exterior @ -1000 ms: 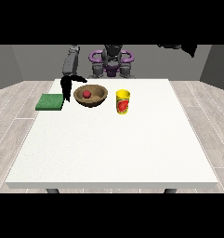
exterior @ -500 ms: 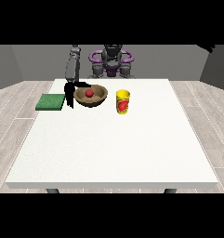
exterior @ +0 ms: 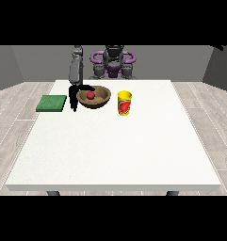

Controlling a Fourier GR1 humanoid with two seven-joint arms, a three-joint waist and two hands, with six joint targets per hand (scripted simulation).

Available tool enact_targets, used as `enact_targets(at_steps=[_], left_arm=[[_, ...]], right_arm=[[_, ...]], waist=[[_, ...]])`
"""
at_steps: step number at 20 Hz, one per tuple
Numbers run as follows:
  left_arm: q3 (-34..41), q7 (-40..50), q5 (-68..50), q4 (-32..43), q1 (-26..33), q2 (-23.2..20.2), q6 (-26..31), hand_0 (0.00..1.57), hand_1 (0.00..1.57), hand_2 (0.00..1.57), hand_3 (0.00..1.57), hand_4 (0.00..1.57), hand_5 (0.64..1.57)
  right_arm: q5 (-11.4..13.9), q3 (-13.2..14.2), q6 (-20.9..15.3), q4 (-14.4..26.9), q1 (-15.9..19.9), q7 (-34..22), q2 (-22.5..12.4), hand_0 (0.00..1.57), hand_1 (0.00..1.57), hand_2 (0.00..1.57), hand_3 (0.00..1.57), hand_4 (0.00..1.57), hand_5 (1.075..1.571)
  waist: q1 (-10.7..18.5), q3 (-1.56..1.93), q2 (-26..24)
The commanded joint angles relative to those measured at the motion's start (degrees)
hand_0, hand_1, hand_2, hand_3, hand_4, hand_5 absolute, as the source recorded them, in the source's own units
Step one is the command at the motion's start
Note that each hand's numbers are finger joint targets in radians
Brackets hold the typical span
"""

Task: Pick the cup and pour the ball into the bowl, then pick the bowl and place it on the pad

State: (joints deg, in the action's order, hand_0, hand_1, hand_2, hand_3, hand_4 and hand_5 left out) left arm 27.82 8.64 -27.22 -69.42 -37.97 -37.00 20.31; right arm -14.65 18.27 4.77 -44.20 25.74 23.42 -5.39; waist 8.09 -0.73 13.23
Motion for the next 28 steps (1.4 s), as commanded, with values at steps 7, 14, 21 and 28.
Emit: enact_targets(at_steps=[7,14,21,28], left_arm=[[1.52,1.25,-3.12,-1.31,-2.52,-2.59,1.18,0.0,0.0,0.0,0.0,0.55,1.564],[2.35,-1.45,-1.61,6.01,0.98,-3.65,4.0,0.0,0.0,0.0,0.0,0.71,1.57],[5.56,-3.83,-0.41,15.06,5.21,-7.69,4.81,0.0,0.0,0.0,0.0,0.72,1.569],[6.67,-8.28,0.05,17.93,7.32,-9.87,7.53,0.0,0.0,0.0,0.0,0.71,1.566]], right_arm=[[3.59,0.36,-9.01,4.53,-3.41,-2.15,-0.83,1.57,1.57,1.57,1.57,1.09,1.471],[5.58,-2.52,-13.87,-2.6,0.54,-16.64,-4.73,1.57,1.57,1.57,1.57,1.06,1.517],[3.96,-3.8,-12.11,-6.71,4.43,-31.02,-8.04,1.57,1.57,1.57,1.57,1.03,1.532],[7.29,-5.1,-6.82,-7.23,6.74,-35.79,-19.04,1.57,1.57,1.57,1.57,0.98,1.57]], waist=[[3.76,0.74,4.57],[0.58,0.55,-1.65],[-6.64,0.68,-7.37],[-8.31,0.68,-5.1]])
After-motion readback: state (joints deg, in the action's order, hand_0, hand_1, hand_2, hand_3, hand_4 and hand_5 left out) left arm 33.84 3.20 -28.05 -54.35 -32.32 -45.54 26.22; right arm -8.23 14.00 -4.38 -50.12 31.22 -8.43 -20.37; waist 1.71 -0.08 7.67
